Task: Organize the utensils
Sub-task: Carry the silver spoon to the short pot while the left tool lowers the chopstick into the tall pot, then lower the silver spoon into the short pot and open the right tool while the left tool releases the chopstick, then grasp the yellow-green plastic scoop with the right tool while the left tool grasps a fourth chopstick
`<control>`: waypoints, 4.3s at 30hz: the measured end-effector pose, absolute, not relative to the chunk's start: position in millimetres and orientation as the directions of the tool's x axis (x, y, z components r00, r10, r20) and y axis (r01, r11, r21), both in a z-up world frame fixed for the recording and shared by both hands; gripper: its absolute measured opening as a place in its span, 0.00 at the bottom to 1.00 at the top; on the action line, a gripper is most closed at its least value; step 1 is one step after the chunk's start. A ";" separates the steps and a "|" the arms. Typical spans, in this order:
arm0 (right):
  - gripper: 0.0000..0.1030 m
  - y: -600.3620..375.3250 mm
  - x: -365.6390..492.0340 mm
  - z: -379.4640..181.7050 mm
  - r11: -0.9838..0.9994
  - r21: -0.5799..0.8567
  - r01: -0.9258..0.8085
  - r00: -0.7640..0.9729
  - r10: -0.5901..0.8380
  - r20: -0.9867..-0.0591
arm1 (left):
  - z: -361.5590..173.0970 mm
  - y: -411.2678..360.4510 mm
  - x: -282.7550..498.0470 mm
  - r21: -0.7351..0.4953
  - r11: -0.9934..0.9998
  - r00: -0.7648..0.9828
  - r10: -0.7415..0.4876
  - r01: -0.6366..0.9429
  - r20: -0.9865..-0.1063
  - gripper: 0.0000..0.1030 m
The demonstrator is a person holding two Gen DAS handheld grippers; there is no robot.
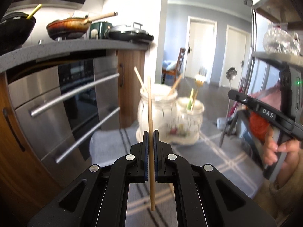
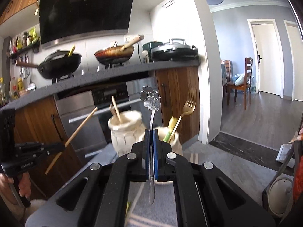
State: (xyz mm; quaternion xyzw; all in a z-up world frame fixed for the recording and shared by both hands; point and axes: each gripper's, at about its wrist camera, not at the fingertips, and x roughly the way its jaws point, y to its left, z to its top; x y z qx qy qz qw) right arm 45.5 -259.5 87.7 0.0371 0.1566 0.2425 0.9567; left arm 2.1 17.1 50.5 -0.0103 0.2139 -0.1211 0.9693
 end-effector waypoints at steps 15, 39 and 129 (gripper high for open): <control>0.01 -253.1 119.2 115.6 0.882 0.209 -0.423 0.873 0.458 -0.169 | 91.0 7.3 114.8 -0.236 0.934 0.933 -0.314 0.270 -0.178 0.05; 0.01 -243.3 155.0 63.3 0.876 0.246 -0.415 0.804 0.480 -0.350 | 61.0 2.8 178.3 -0.335 0.882 0.921 -0.379 0.331 -0.088 0.05; 0.95 -251.8 73.9 65.6 0.899 0.150 -0.411 0.799 0.434 -0.416 | 39.8 16.0 27.3 -0.091 0.983 0.923 -0.182 0.161 -0.338 0.92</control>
